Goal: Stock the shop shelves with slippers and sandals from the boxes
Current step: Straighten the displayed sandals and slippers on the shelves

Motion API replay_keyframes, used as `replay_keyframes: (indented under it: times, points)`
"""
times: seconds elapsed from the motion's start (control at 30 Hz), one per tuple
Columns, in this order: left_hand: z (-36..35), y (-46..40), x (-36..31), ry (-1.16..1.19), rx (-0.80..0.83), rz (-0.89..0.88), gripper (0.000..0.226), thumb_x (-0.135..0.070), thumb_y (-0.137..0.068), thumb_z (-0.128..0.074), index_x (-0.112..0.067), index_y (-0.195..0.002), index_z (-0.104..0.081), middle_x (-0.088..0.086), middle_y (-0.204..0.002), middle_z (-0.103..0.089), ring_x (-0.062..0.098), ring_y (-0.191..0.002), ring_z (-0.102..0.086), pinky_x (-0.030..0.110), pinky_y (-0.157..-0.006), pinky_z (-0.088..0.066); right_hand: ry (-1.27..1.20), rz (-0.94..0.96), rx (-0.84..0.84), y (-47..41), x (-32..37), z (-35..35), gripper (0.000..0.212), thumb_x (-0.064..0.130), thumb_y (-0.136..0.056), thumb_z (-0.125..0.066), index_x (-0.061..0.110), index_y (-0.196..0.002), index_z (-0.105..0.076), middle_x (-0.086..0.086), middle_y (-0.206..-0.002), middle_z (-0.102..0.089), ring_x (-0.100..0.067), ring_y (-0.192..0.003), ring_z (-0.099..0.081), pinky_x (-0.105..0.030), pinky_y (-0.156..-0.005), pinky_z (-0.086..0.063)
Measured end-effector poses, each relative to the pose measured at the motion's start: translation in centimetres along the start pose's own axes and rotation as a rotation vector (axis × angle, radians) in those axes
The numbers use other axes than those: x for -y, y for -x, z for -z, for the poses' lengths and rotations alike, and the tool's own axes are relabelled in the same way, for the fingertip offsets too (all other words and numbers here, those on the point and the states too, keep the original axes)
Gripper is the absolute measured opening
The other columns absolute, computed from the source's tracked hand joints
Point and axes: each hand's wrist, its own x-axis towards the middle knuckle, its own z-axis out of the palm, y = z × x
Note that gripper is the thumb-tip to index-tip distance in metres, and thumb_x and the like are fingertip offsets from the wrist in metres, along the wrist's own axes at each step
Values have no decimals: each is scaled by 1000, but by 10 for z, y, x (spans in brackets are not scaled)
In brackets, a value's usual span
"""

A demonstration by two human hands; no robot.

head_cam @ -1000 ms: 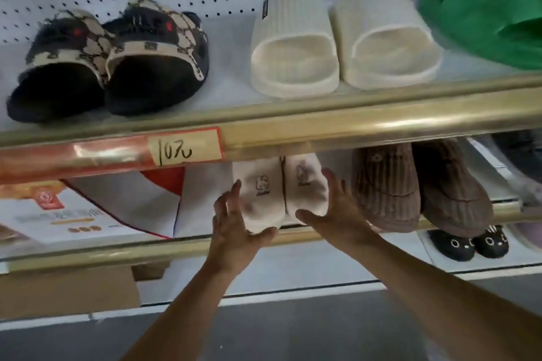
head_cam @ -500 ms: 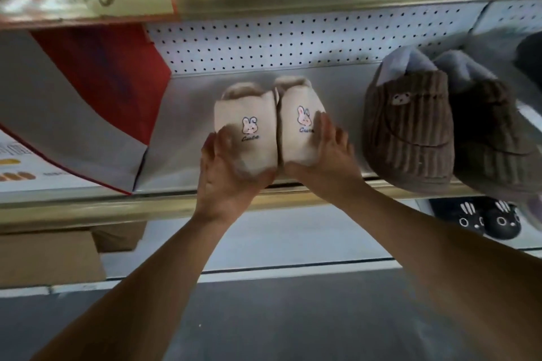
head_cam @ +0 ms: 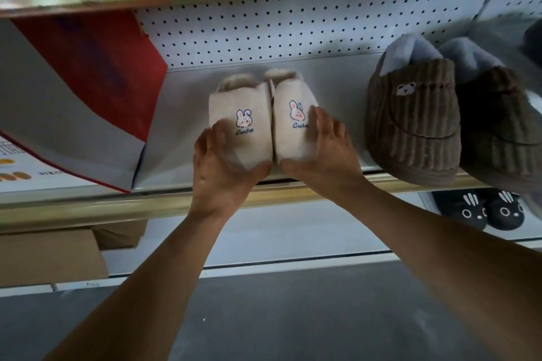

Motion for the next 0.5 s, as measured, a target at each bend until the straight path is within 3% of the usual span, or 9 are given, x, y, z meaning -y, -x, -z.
replay_keyframes:
  times: [0.07,0.17,0.3,0.4,0.5]
  points:
    - [1,-1,3,24,-8,18,104,-72,-48,-58,-20,-136,-40,-16,-121,-41,18,-127,-38,9,-98,-20,-13,6,28,0,1,0,103,48,-60,-76,19,-143,-23,-5,-135,-38,-26,-124,-36,-34,-101,-32]
    - [4,-1,2,67,1,44,102,-69,-46,-60,-23,-134,-40,-19,-118,-36,18,-125,-37,14,-98,-27,-33,-3,55,-1,2,0,104,50,-58,-77,19,-142,-23,-4,-135,-38,-28,-124,-37,-36,-100,-35]
    - [9,2,-4,109,32,85,105,-67,-43,-59,-22,-136,-39,-8,-125,-42,19,-127,-35,25,-105,-34,-56,-18,84,-2,4,-1,108,50,-60,-78,17,-144,-19,-4,-140,-32,-28,-129,-33,-38,-104,-33]
    - [13,5,-10,125,30,105,108,-60,-50,-72,-19,-142,-33,1,-141,-37,23,-136,-27,37,-114,-31,-54,-19,153,2,2,6,117,56,-62,-78,17,-150,-11,-6,-154,-16,-26,-142,-15,-34,-113,-20]
    - [16,16,-31,230,-56,71,101,-54,-62,-69,-14,-147,-31,9,-148,-30,25,-139,-28,36,-115,-30,-95,6,110,13,-4,22,99,46,-75,-73,19,-151,-16,-2,-159,-10,-21,-144,-12,-32,-113,-19]
